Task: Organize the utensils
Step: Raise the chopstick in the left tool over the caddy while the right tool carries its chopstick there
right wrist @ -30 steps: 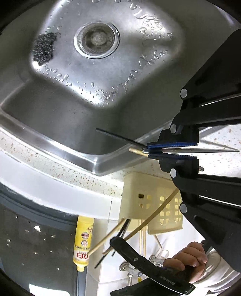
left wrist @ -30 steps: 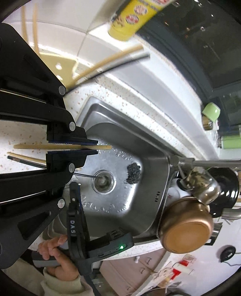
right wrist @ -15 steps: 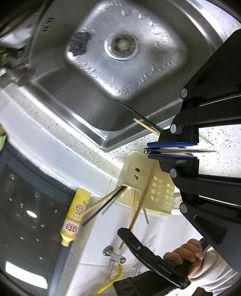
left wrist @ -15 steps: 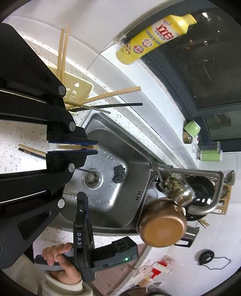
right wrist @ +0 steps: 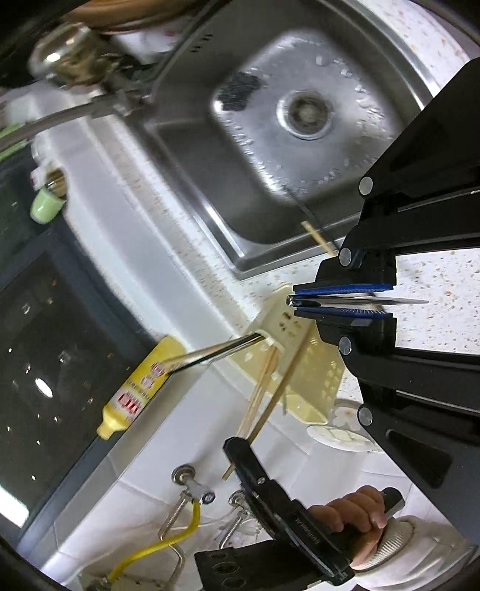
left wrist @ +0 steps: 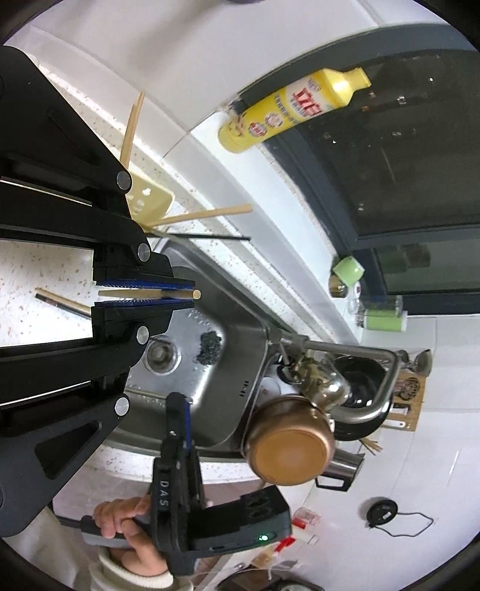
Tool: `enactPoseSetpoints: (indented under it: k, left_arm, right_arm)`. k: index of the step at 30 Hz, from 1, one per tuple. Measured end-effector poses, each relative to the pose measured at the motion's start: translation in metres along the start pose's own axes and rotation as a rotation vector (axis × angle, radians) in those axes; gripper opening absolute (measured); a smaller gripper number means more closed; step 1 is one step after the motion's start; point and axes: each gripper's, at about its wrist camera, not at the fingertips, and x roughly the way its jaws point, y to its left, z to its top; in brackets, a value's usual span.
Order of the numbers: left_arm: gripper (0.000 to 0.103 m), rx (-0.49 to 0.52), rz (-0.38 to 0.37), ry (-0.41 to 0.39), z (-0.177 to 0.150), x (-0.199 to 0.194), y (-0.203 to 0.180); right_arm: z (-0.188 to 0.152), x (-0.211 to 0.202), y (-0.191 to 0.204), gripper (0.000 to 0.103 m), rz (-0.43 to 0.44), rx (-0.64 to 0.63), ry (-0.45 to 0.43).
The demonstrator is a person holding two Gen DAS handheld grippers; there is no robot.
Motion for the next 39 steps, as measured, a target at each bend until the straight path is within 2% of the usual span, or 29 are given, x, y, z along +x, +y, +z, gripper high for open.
enactPoseSetpoints:
  k: [12,16,21,31,39]
  left_arm:
    - [0.004,-0.124,0.059,-0.113,0.024,-0.050,0.056]
    - [0.004,-0.155,0.082,-0.156,0.031,-0.063,0.073]
    - [0.004,-0.165,0.110,-0.174,0.036,-0.070,0.088]
    - [0.004,-0.200,0.132,-0.127,0.019,-0.046,0.107]
    - [0.005,-0.236,0.124,-0.074,-0.003,-0.026,0.115]
  right_arm:
    - [0.080,-0.009,0.080,0.003,0.026,-0.244,-0.113]
    - [0.097,-0.006,0.103,0.003,0.042,-0.296,-0.137]
    - [0.117,0.004,0.132,0.003,0.054,-0.351,-0.174]
    - [0.124,0.063,0.171,0.003,0.038,-0.488,-0.175]
    - [0.107,0.117,0.170,0.003,-0.006,-0.561,-0.099]
